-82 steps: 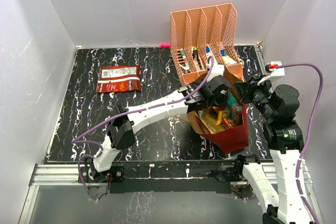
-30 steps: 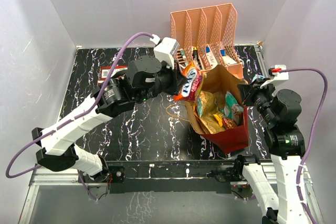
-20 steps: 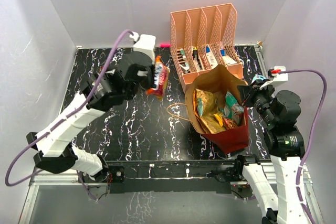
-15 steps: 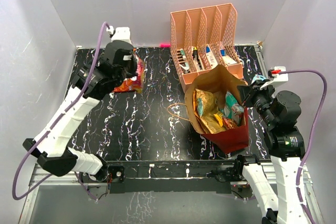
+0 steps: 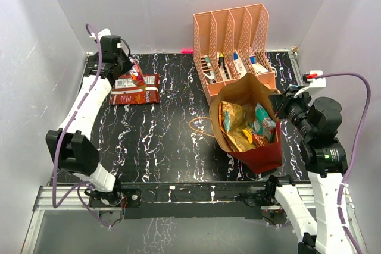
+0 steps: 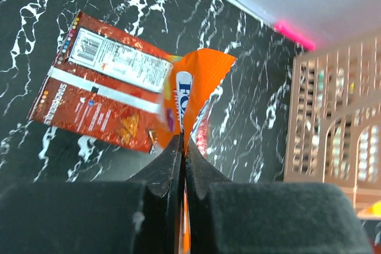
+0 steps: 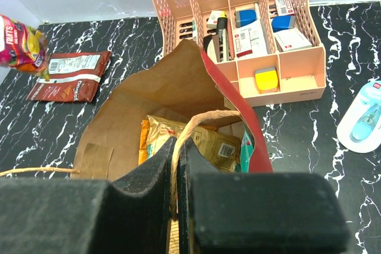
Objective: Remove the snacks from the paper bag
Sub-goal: Place the snack at the center of the board.
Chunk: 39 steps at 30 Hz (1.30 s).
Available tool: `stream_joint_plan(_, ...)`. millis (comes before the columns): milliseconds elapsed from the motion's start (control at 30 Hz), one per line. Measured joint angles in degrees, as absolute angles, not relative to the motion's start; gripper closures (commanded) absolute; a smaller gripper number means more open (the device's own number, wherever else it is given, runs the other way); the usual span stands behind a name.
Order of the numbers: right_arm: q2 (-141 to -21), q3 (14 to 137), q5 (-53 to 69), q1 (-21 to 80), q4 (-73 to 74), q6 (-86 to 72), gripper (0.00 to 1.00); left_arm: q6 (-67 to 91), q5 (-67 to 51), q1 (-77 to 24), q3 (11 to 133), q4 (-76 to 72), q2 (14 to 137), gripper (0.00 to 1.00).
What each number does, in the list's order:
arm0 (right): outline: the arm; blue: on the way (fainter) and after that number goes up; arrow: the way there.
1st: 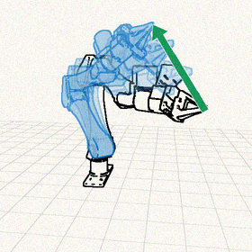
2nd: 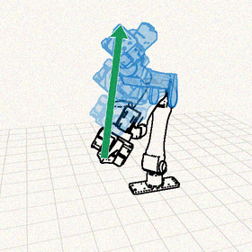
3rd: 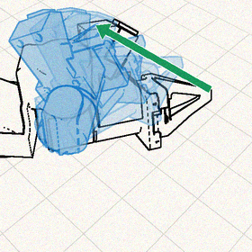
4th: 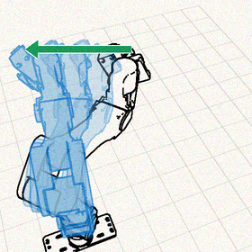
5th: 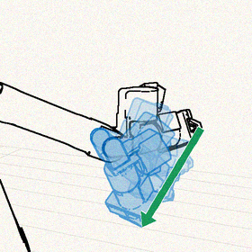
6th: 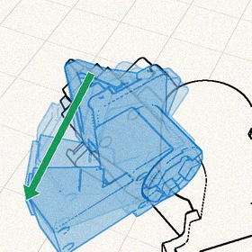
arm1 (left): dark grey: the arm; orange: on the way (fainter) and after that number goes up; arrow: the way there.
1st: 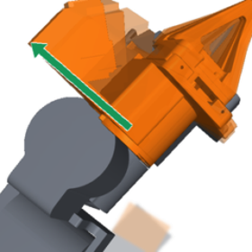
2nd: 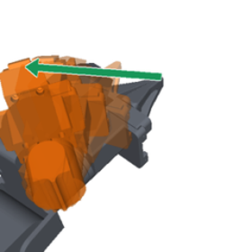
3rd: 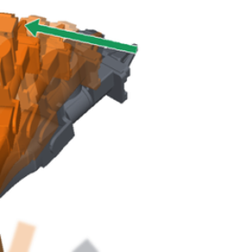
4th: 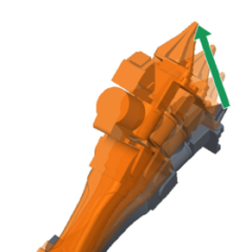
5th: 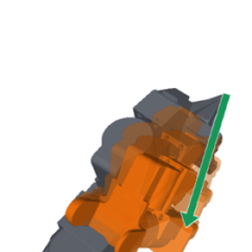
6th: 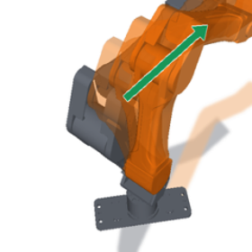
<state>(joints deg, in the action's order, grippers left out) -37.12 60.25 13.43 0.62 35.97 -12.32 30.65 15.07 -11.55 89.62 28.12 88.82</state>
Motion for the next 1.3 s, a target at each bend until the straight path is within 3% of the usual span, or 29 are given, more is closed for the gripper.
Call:
stream_joint_plan(300,-37.2,60.7,13.2,0.6,36.4,-12.1,0.92,48.1,8.4,-0.8,88.0,15.3,99.3,1.00)
stream_joint_plan(633,-38.2,61.4,13.2,0.6,37.2,-11.9,0.92,60.8,4.6,1.6,86.9,3.5,110.3,1.00)
stream_joint_plan(933,-38.4,61.4,13.3,0.6,37.5,-11.9,0.92,70.1,5.4,4.8,58.5,-21.5,104.9,1.00)
stream_joint_plan(1300,-38.4,61.4,14.0,0.6,37.5,-12.1,0.92,77.7,5.2,5.6,42.7,-34.9,103.2,1.00)
